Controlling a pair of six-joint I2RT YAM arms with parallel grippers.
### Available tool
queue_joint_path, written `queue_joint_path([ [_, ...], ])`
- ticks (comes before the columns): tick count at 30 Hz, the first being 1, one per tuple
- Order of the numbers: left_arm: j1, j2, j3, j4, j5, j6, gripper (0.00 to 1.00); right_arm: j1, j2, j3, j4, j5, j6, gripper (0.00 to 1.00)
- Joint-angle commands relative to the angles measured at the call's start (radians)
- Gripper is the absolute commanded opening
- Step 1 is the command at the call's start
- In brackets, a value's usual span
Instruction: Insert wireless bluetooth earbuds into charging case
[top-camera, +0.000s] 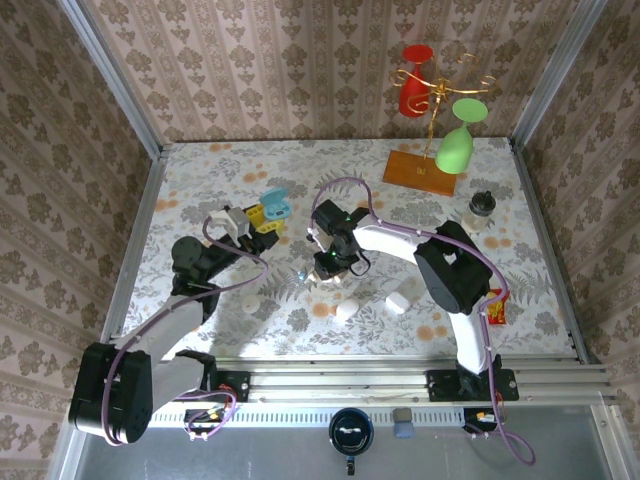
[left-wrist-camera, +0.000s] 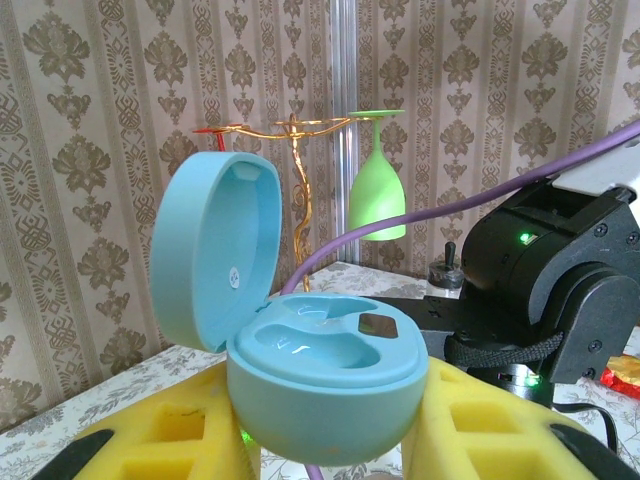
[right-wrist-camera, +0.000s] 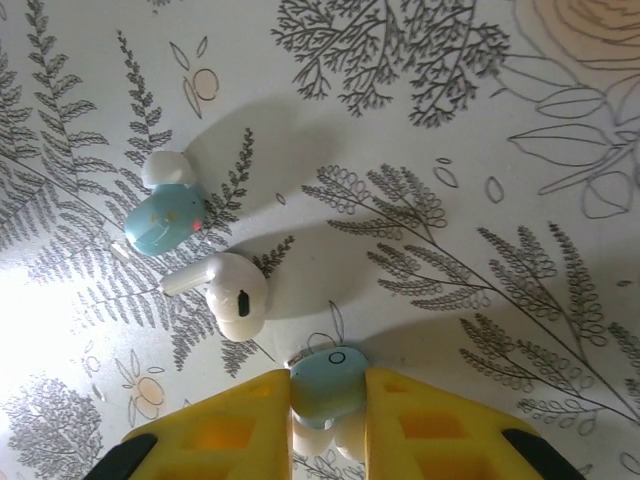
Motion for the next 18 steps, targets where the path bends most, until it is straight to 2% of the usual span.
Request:
queue_joint_path([
  [1,0.007,-0.022,-0.010,0.017,-0.006,0.024,0.24,-0.038,-0.071,-0.031,-0.039,0.050,-0.014,0.22],
  [12,0.008,-0.012,-0.005,0.021,-0.004,0.025,0.24,-0.153,-0.163,-0.141,-0.032,0.079,-0.020,0.23],
  [15,0.007,-0.011,-0.005,0.021,-0.004,0.027,0.24,-0.140,-0.173,-0.144,-0.027,0.065,-0.021,0.35],
  [18,0.010,-0.010,-0.012,0.029,-0.011,0.030,0.24,-0.100,-0.173,-0.135,-0.006,0.077,0.008,0.39],
])
